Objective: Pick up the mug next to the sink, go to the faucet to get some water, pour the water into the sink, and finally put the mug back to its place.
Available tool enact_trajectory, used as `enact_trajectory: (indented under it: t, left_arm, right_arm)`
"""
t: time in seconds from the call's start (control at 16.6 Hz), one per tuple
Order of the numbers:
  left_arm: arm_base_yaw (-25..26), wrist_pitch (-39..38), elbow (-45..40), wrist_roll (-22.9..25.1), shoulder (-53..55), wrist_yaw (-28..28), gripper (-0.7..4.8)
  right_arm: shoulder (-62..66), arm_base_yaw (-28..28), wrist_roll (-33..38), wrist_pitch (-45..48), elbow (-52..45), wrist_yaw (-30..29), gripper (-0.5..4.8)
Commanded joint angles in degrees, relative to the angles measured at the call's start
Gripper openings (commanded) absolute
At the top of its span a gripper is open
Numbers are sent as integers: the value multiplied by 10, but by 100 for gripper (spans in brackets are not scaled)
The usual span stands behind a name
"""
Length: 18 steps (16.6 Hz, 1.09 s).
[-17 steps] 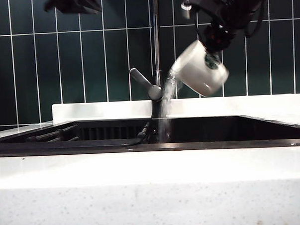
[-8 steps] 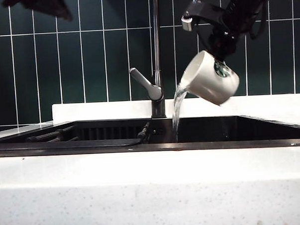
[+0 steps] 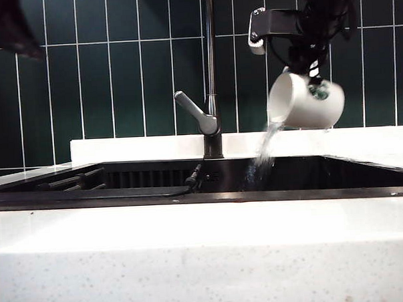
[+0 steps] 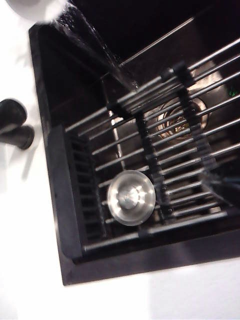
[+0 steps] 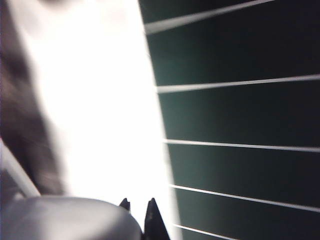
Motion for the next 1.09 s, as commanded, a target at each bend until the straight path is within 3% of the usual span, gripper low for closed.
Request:
enact_trajectory:
  t: [0.06, 0.18, 0.24, 0.48, 0.78, 0.84, 0.97, 1.03, 1.09]
  left_arm:
    - [1, 21, -50, -15, -37, -1, -6]
    - [1, 21, -74, -15, -45, -1, -6]
    - [1, 20, -80, -14, -45, 0, -6]
    - [1, 25, -86, -15, -45, 1, -6]
    - [1, 21, -86, -15, -63, 1, -6]
    - [1, 20, -86, -15, -74, -1, -6]
    - [1, 21, -86, -14, -93, -6, -6]
    - [1, 21, -86, -15, -100, -11, -6]
    - [1, 21, -86, -15, -114, -16, -6]
  right_arm:
    - [-12, 9, -76, 65, 8, 7, -2]
    - [-12, 22, -176, 71, 8, -32, -1]
    - [-12, 25, -189, 71, 8, -56, -2]
    - [-4, 42, -238, 53, 7, -58, -2]
    - [-5, 70, -242, 36, 6, -25, -2]
    - [-5, 70, -234, 22, 6, -26, -1]
    - [-6, 70, -137, 21, 6, -3, -1]
    - [-7, 66, -76, 21, 6, 10, -1]
    - [-13, 51, 48, 11, 6, -1, -1]
